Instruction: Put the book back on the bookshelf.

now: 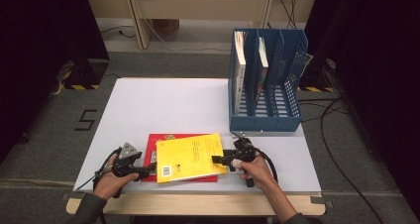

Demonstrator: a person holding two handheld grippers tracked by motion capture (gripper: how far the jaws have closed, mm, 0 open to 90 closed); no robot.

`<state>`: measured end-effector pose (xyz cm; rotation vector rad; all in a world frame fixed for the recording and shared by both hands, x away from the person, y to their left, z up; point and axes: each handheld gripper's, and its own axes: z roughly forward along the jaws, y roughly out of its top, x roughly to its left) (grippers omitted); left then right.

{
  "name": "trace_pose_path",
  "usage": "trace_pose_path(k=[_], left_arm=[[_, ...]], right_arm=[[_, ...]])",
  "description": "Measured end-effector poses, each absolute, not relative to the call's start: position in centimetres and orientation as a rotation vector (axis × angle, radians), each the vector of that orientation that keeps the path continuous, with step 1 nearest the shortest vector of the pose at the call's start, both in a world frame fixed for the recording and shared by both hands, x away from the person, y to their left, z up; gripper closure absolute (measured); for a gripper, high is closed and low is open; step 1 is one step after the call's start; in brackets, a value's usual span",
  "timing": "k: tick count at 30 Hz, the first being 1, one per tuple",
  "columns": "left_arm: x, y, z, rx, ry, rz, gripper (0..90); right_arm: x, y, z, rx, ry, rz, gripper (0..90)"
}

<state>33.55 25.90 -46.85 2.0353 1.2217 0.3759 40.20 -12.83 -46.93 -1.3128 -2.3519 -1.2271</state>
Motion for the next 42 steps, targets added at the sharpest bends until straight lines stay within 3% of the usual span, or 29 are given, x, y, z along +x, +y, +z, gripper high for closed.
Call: trace_pose_path(k=[3, 8, 20, 28, 42], left_arm=[[33.5, 25.9, -46.9, 2.034, 1.225, 0.379, 24.8], [33.5, 25.7, -46.8, 2.034, 1.231, 0.381, 25.0], [33.5, 25.5, -46.8, 2.040, 1.217, 0.403, 25.5], [33.8, 25.4, -47.1, 2.031, 1.225, 0.409, 17.5], [33.9, 25.1, -47.1, 2.034, 1.203, 0.391, 14.9]], right_arm=[[40.2, -12.7, -46.7, -1.329, -2.355, -1.204, 36.7], [39.9, -13.2, -46.2, -1.422, -2.245, -1.284, 49.3], [40.8, -13.4, -44.5, -1.411, -2.134, -1.430, 60.1], [43.2, -11.7, -40.1, -1.330, -2.195, -1.453, 64.9], [43.3, -8.2, -36.0, -1.091, -2.416, -1.280, 70.7]])
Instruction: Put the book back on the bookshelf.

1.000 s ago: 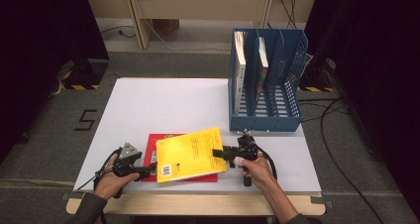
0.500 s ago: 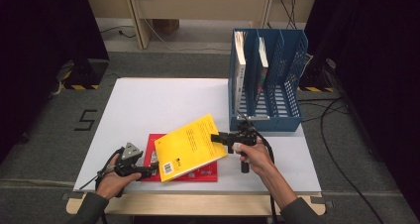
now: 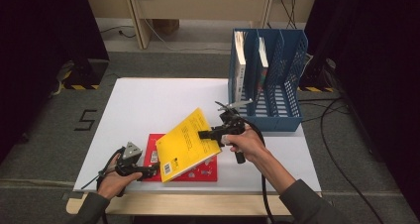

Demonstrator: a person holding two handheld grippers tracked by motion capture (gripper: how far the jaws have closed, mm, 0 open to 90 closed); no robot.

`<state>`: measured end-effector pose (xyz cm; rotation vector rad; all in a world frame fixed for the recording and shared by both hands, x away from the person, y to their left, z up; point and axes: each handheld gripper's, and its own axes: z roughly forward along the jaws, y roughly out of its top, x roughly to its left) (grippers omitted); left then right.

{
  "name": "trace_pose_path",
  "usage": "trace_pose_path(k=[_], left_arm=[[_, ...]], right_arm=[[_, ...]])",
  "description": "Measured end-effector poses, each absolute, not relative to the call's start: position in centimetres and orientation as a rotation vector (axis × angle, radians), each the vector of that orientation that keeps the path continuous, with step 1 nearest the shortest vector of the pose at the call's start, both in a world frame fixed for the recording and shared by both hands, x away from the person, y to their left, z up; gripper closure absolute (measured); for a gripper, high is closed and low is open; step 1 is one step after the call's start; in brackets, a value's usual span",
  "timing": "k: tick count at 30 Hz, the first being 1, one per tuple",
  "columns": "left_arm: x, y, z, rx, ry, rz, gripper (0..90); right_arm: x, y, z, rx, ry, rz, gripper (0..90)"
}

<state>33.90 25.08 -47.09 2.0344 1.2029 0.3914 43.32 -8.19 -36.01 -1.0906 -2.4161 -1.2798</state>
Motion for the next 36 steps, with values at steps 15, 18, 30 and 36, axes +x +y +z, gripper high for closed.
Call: trace_pose_path(k=[15, 18, 30, 36], left_arm=[[34.4, 27.8, -47.0, 1.920, 1.330, 0.428, 15.1], [34.5, 27.9, -47.1, 1.925, 1.333, 0.427, 15.2], [35.0, 29.3, -47.2, 1.901, 1.406, 0.478, 15.2], [35.2, 29.6, -47.6, 1.938, 1.434, 0.512, 15.1]], right_arm=[[43.6, -11.3, -29.1, -1.093, -2.695, -1.172, 75.2], [43.5, -11.9, -28.4, -1.115, -2.724, -1.156, 75.3], [43.0, -16.3, -26.3, -1.245, -2.866, -0.976, 74.9], [42.6, -17.6, -27.1, -1.283, -2.837, -0.968, 74.8]])
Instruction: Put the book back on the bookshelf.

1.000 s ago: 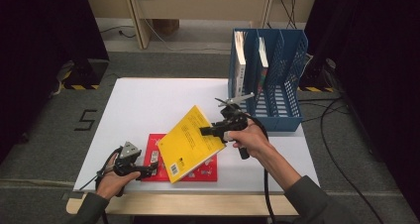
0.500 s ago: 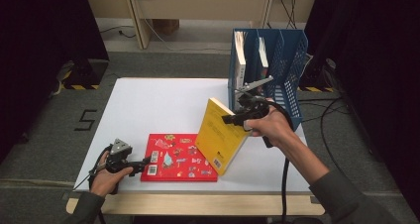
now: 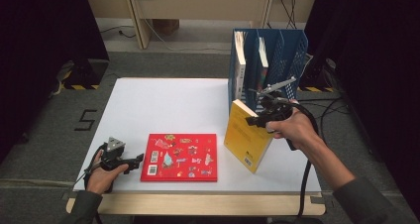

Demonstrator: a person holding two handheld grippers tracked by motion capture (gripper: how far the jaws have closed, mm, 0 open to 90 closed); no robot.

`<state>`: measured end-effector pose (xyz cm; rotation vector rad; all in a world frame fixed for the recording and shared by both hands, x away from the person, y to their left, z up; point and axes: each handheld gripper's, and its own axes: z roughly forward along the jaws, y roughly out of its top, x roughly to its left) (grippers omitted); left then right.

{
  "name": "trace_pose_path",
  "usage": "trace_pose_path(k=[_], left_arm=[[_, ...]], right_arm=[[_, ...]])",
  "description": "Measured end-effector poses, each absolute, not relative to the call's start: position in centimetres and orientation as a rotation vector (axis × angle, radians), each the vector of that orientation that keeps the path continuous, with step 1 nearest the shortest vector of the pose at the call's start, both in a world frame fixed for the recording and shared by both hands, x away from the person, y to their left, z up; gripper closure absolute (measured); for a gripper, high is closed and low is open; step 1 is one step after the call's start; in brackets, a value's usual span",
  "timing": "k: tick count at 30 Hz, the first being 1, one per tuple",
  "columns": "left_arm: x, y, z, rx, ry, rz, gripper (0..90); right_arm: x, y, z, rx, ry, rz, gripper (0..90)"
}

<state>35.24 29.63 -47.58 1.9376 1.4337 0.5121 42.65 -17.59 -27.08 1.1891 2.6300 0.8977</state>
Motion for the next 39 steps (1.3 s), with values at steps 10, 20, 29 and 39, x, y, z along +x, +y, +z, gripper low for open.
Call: trace_pose_path(k=[10, 20, 29, 39], left_arm=[[35.4, 29.9, -48.1, 1.953, 1.461, 0.546, 14.9], [35.4, 29.9, -48.2, 1.943, 1.467, 0.539, 14.5], [35.4, 29.9, -48.2, 1.944, 1.468, 0.539, 14.4], [35.5, 30.0, -48.2, 1.940, 1.466, 0.536, 14.4]], right_arm=[[42.6, -17.4, -27.3, 1.243, 2.672, 0.947, 71.5], [43.2, -16.9, -27.8, 1.328, 2.706, 0.936, 66.8], [43.6, -16.3, -28.7, 1.325, 2.742, 0.883, 67.9], [42.8, -16.7, -28.1, 1.231, 2.708, 0.871, 74.8]])
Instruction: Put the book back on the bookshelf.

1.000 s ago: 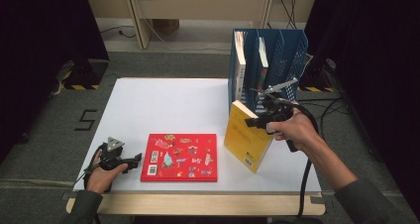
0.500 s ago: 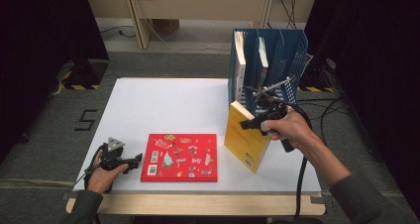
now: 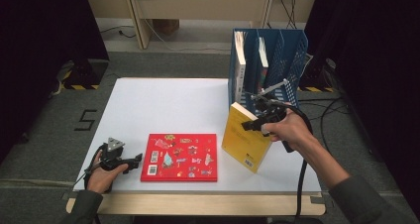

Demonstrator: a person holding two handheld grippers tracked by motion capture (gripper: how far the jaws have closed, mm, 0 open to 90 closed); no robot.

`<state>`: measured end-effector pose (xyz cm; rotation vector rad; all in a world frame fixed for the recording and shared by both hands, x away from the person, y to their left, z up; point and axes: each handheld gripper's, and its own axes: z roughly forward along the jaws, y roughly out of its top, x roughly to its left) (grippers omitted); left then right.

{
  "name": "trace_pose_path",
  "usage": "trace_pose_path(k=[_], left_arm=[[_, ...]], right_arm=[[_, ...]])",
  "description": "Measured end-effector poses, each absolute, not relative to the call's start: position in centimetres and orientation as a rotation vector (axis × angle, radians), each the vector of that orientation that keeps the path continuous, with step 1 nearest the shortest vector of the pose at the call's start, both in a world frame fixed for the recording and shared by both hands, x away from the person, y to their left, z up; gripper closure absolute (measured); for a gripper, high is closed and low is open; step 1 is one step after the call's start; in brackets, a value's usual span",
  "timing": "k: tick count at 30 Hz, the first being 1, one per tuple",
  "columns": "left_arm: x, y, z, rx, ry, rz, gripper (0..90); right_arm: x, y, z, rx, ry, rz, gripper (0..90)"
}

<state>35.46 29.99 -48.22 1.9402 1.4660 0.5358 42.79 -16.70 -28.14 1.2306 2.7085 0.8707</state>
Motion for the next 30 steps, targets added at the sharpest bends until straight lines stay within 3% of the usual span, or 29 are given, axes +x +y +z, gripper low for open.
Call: trace_pose_path(k=[11, 21, 30], left_arm=[[35.5, 30.0, -48.2, 1.937, 1.469, 0.531, 13.9], [35.5, 30.1, -48.2, 1.935, 1.471, 0.517, 13.2], [35.9, 31.3, -48.2, 1.919, 1.513, 0.579, 14.5]], right_arm=[[42.2, -20.8, -24.3, 1.293, 2.549, 1.056, 75.0], [43.2, -24.7, -18.8, 1.356, 2.394, 0.964, 75.1], [45.2, -26.5, -17.1, 1.432, 2.309, 0.861, 75.1]])
